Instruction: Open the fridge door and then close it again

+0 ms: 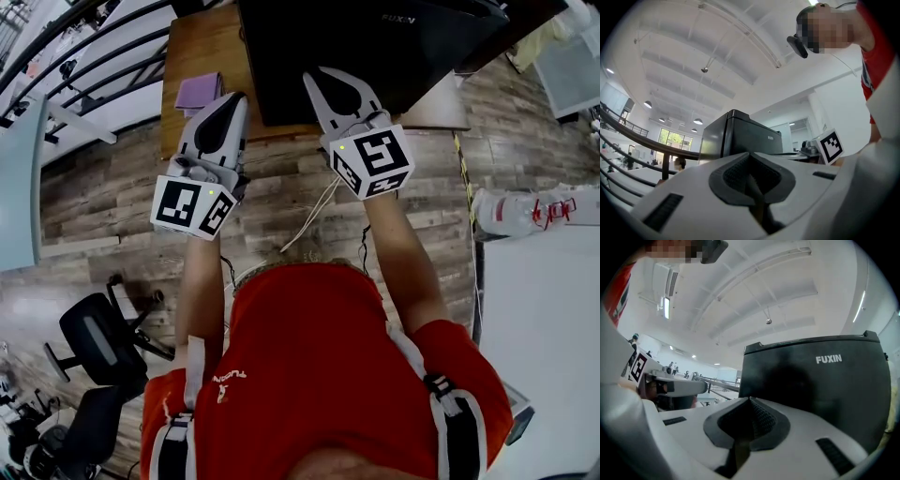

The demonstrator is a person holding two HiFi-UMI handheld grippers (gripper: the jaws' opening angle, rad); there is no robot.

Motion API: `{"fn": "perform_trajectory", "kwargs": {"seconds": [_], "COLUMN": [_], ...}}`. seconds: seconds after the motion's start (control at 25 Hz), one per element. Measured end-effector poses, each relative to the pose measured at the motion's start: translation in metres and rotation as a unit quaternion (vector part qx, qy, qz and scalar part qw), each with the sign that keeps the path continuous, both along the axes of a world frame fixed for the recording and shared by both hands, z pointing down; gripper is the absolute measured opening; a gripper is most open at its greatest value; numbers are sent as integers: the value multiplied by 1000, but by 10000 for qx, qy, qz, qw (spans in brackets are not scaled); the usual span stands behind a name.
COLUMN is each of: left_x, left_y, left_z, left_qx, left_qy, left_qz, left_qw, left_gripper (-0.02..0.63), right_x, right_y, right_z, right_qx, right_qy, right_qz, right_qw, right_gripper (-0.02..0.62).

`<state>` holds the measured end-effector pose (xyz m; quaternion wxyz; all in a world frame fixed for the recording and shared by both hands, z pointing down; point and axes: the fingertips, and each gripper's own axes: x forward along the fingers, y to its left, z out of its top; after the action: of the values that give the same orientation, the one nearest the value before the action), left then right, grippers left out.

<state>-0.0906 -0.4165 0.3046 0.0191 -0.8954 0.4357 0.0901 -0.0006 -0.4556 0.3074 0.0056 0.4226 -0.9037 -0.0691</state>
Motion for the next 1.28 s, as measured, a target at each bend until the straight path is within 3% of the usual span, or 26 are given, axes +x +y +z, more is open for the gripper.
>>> {"fn": "perform_trajectory", "kwargs": {"seconds": [0.44,1.28], "left_x": [15,21], "left_y": [29,46], "left_z": [-6,-6], "left_qx": [86,107], "left_qy": [-35,-70], "left_qz": [221,261], "left_qw": [9997,9996], "left_gripper": [9,9], "right_x": [-32,-23], "right_y": [76,95], "right_z": [-11,-8], "right_qx": [218,192], "right_qy": [-284,-313], "right_qz": [-882,-844], "right_qw": [9955,9958], "right_gripper": [26,26]}}
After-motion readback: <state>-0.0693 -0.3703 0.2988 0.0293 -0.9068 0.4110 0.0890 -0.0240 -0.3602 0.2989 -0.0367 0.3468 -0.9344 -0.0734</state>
